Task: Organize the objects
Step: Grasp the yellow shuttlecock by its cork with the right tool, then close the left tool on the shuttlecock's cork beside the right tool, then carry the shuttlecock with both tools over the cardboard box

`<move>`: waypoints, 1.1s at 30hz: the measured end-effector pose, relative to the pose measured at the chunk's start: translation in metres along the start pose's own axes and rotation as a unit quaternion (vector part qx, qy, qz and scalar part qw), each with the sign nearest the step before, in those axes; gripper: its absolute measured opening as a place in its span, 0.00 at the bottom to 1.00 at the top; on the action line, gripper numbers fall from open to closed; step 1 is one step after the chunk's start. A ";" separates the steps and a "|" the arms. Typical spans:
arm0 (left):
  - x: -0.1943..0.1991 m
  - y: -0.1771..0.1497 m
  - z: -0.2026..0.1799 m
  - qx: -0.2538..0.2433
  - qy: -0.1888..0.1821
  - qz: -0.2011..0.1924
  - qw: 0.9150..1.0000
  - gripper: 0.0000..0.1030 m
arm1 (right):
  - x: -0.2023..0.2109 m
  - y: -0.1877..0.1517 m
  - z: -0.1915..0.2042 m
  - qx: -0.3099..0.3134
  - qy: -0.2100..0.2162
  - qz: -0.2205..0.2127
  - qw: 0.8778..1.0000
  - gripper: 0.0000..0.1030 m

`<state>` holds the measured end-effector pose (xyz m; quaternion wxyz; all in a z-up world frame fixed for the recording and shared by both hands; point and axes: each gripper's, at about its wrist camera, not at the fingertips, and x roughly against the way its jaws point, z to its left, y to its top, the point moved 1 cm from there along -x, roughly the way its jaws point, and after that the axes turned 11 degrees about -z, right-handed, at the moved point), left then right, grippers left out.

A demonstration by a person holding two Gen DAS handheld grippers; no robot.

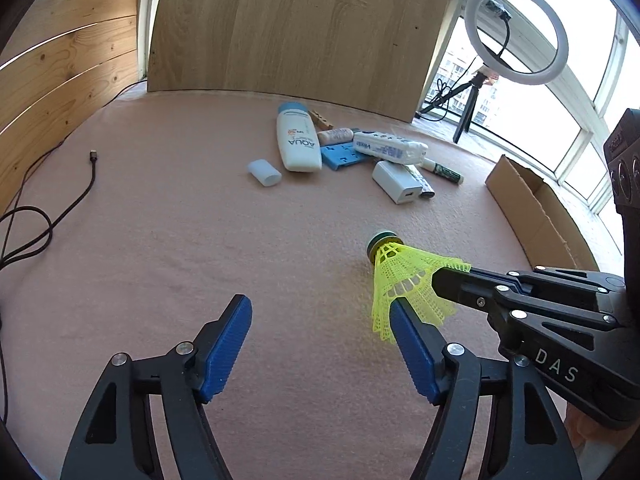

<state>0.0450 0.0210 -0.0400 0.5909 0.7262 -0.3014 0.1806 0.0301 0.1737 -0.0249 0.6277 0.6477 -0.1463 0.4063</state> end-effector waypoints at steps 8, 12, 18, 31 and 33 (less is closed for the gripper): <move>-0.008 -0.008 -0.002 -0.013 -0.057 0.019 0.998 0.26 | 0.014 -0.005 0.006 0.004 0.032 0.000 0.999 0.01; -0.001 -0.005 -0.014 -0.024 -0.055 0.019 0.998 0.07 | 0.019 -0.009 0.011 0.005 0.034 0.000 0.999 0.01; 0.023 0.014 -0.031 -0.047 -0.042 0.005 0.998 0.03 | 0.039 -0.001 0.017 0.008 0.026 -0.028 0.999 0.01; 0.073 0.072 -0.067 -0.073 -0.041 -0.049 0.995 0.03 | 0.099 0.039 0.008 0.003 0.012 -0.111 0.994 0.01; 0.077 0.076 -0.069 -0.074 -0.043 -0.054 0.995 0.03 | 0.103 0.042 0.006 0.000 0.011 -0.116 0.993 0.01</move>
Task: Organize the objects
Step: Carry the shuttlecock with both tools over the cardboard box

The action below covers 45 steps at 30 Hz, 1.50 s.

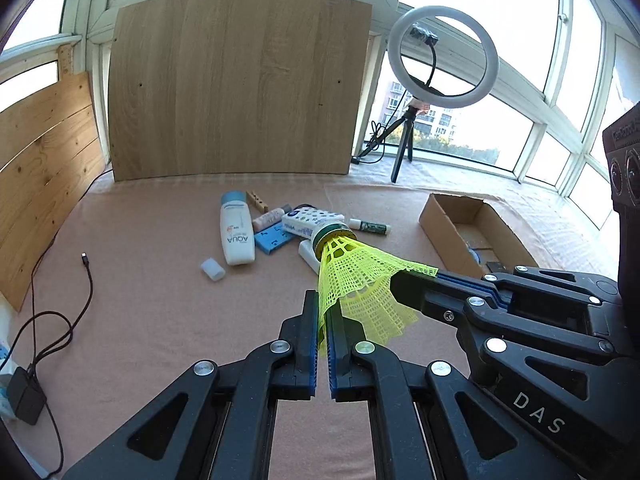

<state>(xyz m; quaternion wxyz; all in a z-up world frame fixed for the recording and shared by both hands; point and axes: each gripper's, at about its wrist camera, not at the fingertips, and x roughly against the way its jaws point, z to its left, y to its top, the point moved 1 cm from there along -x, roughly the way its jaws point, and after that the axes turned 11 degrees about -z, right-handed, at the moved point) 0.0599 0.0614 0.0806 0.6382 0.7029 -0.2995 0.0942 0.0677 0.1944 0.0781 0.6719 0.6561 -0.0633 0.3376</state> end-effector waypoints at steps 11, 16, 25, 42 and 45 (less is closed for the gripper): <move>-0.009 0.006 0.003 -0.002 -0.010 -0.008 1.000 0.02 | 0.001 0.003 0.001 0.000 -0.018 -0.003 1.000 0.01; -0.012 0.005 0.026 0.002 -0.026 -0.018 0.999 0.03 | -0.006 0.006 0.013 0.003 -0.038 0.004 0.999 0.01; -0.008 -0.011 0.078 0.017 -0.023 -0.016 0.999 0.02 | -0.044 -0.004 0.048 0.011 -0.060 0.035 0.998 0.01; -0.019 0.032 -0.049 -0.044 0.015 -0.008 0.999 0.01 | 0.002 0.012 -0.024 0.000 -0.003 -0.021 1.000 0.01; -0.039 0.037 -0.105 -0.070 0.017 -0.004 0.997 0.01 | 0.017 0.003 -0.069 -0.015 0.003 -0.029 0.999 0.01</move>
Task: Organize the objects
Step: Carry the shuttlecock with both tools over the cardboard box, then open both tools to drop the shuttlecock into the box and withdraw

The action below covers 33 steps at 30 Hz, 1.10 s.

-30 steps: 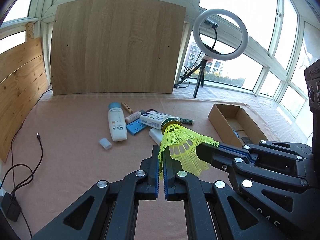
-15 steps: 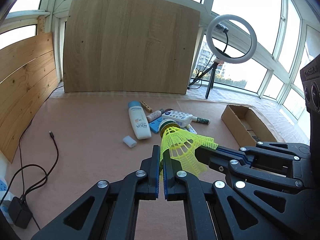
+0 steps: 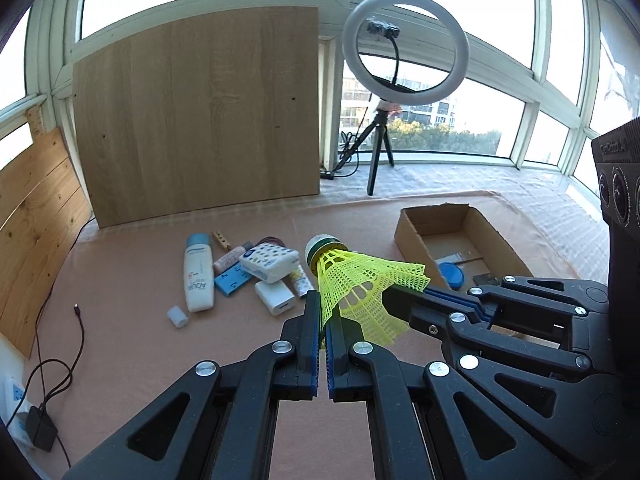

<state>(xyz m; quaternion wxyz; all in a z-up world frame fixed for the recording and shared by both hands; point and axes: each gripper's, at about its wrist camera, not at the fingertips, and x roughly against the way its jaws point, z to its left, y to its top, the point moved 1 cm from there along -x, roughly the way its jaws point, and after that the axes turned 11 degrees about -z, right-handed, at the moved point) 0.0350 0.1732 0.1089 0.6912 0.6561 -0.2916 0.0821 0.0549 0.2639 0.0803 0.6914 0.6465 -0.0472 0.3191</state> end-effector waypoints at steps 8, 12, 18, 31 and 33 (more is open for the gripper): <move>-0.072 0.029 -0.137 -0.037 -0.042 0.029 0.998 0.02 | 0.040 -0.011 -0.131 -0.038 -0.028 0.002 0.999 0.01; -0.099 0.033 -0.180 -0.048 -0.063 0.040 0.996 0.02 | 0.050 -0.015 -0.184 -0.060 -0.056 0.001 0.997 0.01; -0.123 0.023 -0.185 -0.041 -0.024 0.064 0.997 0.47 | 0.046 -0.030 -0.227 -0.067 -0.109 0.024 0.991 0.26; -0.076 -0.018 -0.046 0.010 0.018 0.055 0.998 0.92 | 0.065 -0.052 -0.202 -0.109 -0.171 0.011 0.979 0.49; -0.067 -0.031 -0.015 0.025 0.027 0.060 0.998 0.92 | 0.057 -0.052 -0.180 -0.103 -0.168 0.008 0.980 0.50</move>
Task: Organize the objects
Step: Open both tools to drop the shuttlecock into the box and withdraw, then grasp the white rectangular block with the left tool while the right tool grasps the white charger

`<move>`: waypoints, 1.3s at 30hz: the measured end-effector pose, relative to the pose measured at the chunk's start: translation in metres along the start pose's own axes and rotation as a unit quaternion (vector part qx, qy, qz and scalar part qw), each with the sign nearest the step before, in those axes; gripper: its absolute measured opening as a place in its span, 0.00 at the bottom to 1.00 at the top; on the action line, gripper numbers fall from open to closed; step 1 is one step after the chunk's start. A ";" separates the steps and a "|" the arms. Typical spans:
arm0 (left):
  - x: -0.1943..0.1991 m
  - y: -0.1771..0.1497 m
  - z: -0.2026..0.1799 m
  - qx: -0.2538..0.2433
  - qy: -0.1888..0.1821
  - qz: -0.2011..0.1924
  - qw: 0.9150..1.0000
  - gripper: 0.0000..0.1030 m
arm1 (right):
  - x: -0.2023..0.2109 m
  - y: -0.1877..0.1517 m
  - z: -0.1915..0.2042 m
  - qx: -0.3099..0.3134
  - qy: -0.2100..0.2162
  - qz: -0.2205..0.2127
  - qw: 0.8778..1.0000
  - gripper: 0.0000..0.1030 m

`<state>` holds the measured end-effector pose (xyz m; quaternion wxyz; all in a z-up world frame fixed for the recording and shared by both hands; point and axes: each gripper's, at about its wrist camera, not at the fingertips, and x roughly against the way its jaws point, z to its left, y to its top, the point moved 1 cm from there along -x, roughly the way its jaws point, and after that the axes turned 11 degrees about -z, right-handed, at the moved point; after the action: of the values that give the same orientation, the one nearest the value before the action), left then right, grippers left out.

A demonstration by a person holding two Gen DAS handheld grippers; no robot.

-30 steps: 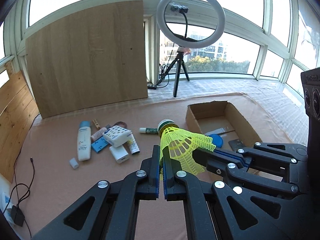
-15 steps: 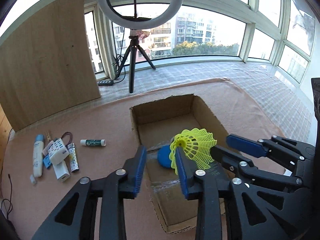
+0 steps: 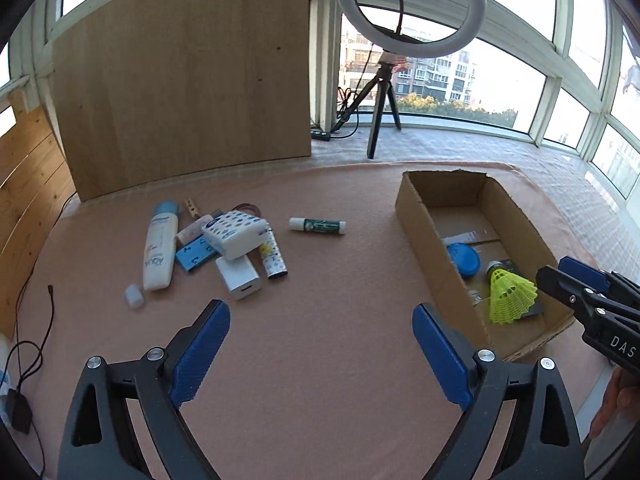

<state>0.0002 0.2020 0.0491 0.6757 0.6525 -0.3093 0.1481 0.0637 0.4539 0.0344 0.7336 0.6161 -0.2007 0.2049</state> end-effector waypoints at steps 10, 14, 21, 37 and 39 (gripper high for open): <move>0.046 -0.040 0.150 0.066 0.015 -0.020 0.998 0.98 | -0.010 -0.015 0.152 0.050 0.022 0.024 0.998 0.52; 0.070 -0.038 0.191 0.055 0.018 -0.032 0.998 0.98 | 0.003 -0.016 0.205 0.042 0.022 0.004 0.999 0.56; 0.102 -0.025 0.229 0.066 0.051 -0.050 0.995 1.00 | 0.006 -0.014 0.266 0.077 0.054 0.000 0.996 0.57; 0.010 -0.063 0.262 0.082 0.106 0.022 0.991 1.00 | -0.142 -0.049 0.262 0.147 0.058 0.103 0.982 0.59; 0.008 -0.068 0.267 0.088 0.110 0.021 0.990 1.00 | -0.164 -0.047 0.260 0.139 0.064 0.115 0.981 0.58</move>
<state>-0.0127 -0.0663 -0.0111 0.6426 0.6822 -0.2328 0.2598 -0.0584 0.1817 -0.0524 0.6236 0.6703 -0.1924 0.3533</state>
